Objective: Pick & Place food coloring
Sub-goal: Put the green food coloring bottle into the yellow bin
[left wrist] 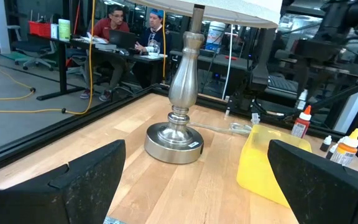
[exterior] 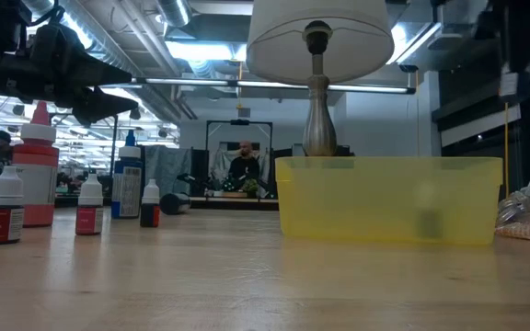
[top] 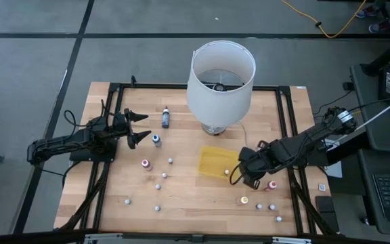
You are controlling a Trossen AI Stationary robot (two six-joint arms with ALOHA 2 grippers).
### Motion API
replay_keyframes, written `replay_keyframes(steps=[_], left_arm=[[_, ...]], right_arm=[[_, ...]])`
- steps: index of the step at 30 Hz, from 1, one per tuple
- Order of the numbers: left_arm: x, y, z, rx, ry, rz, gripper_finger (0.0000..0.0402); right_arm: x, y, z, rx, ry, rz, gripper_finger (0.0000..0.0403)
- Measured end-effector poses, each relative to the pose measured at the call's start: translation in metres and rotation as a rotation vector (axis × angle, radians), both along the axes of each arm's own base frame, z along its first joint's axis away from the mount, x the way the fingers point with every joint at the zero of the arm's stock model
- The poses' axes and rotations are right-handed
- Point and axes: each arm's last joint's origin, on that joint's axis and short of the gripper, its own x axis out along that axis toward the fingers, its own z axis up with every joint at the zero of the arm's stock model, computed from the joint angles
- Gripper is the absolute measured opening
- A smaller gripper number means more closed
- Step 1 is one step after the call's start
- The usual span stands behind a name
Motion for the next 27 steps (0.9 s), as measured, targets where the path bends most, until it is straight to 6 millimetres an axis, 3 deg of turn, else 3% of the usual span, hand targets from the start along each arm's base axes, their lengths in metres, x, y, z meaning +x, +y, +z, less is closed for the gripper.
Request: replay_keyframes(steps=[14, 20, 27], left_arm=[[0.000, 0.000, 0.000, 0.000, 0.000, 0.000, 0.0389], [0.000, 0.000, 0.000, 0.000, 0.000, 0.000, 0.0389], [0.000, 0.000, 0.000, 0.000, 0.000, 0.000, 0.0389]], right_arm=[[0.052, 0.005, -0.032, -0.041, 0.006, 0.195, 0.0068], [0.060, 0.005, -0.046, -0.055, 0.033, 0.231, 0.0070], [0.055, 0.004, -0.069, -0.053, 0.054, 0.236, 0.0068]])
